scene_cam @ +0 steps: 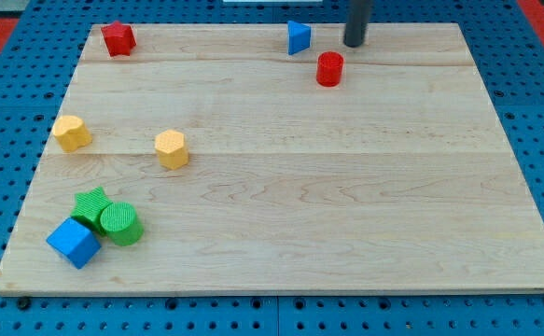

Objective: Move red circle towards top right

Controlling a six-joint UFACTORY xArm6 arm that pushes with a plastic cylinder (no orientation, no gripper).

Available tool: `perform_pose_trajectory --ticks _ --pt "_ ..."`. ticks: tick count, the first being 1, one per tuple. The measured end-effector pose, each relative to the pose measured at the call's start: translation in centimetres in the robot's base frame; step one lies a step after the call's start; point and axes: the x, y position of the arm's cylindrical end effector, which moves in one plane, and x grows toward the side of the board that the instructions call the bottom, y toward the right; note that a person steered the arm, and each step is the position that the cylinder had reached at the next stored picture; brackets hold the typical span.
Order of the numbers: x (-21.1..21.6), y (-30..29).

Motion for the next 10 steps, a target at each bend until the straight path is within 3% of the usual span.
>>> perform_pose_trajectory --ticks 2,3,5,6,7,8,9,10 --pt "1.5 -8.8" --pt "1.1 -9.0" --pt "3.6 2.2" --pt "9.5 13.1" --pt "14.7 5.5" --pt "13.8 -2.6" --pt "9.3 -3.0" --pt "8.8 -5.4"
